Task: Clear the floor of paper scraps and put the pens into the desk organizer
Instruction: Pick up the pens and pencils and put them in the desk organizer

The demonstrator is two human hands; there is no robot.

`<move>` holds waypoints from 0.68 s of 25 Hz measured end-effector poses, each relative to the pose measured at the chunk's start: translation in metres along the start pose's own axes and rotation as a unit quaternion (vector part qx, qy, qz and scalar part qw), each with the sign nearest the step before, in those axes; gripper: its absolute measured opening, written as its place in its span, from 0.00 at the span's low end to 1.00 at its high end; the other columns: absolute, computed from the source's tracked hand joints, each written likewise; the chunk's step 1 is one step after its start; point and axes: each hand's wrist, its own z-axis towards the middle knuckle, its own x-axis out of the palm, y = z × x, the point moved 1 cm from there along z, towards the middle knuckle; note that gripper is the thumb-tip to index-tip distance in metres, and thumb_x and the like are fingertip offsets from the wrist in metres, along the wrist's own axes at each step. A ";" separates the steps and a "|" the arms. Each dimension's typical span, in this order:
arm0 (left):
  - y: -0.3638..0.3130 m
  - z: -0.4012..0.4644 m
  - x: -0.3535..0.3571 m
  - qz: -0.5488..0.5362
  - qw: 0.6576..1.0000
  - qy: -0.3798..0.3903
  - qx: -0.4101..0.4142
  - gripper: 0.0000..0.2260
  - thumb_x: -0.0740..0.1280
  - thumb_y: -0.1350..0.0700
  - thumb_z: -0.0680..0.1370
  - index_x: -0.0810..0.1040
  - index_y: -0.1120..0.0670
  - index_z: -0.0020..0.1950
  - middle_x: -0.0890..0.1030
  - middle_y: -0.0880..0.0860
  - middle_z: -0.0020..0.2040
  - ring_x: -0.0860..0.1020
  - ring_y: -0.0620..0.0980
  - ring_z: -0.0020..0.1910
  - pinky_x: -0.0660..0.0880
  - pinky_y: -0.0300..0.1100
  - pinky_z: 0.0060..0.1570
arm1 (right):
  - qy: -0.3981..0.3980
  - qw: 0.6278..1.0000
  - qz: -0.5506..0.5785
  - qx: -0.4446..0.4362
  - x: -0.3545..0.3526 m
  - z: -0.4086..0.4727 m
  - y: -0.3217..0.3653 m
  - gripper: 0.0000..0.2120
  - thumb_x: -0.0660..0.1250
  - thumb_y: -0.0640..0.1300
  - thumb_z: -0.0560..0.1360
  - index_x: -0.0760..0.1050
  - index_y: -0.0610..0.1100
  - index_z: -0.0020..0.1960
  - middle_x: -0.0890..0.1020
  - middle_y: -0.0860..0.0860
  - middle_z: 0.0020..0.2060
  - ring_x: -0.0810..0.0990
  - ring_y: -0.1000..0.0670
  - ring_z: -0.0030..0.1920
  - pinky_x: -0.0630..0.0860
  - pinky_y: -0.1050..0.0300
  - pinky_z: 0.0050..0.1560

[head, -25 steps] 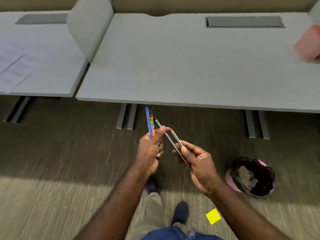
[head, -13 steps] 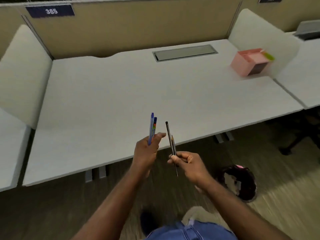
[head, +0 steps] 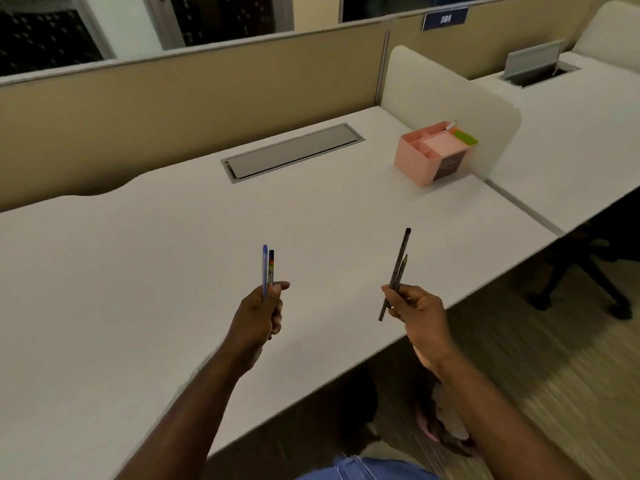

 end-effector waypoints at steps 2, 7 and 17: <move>-0.012 0.038 0.030 0.004 1.000 -0.005 -0.009 0.13 0.57 0.48 0.81 0.77 0.53 0.57 0.66 0.49 0.32 0.65 0.45 0.27 0.64 0.37 0.27 | 0.004 1.000 -0.027 -0.012 -0.015 0.049 0.007 0.06 0.71 0.44 0.72 0.82 0.44 0.48 0.83 0.47 0.43 0.80 0.50 0.45 0.74 0.60 0.46; -0.044 0.120 0.096 0.021 1.000 -0.011 -0.008 0.12 0.57 0.48 0.81 0.77 0.52 0.54 0.65 0.50 0.32 0.65 0.47 0.28 0.65 0.39 0.28 | -0.013 0.996 -0.068 -0.048 -0.053 0.164 0.023 0.02 0.72 0.43 0.71 0.82 0.48 0.44 0.85 0.49 0.41 0.82 0.49 0.45 0.77 0.59 0.46; -0.089 0.228 0.151 0.068 0.998 -0.016 -0.003 0.12 0.57 0.48 0.81 0.78 0.50 0.52 0.66 0.48 0.30 0.64 0.46 0.28 0.63 0.40 0.29 | -0.151 0.941 -0.189 -0.235 -0.091 0.355 0.105 0.07 0.72 0.42 0.72 0.82 0.38 0.45 0.85 0.44 0.41 0.80 0.51 0.40 0.67 0.78 0.40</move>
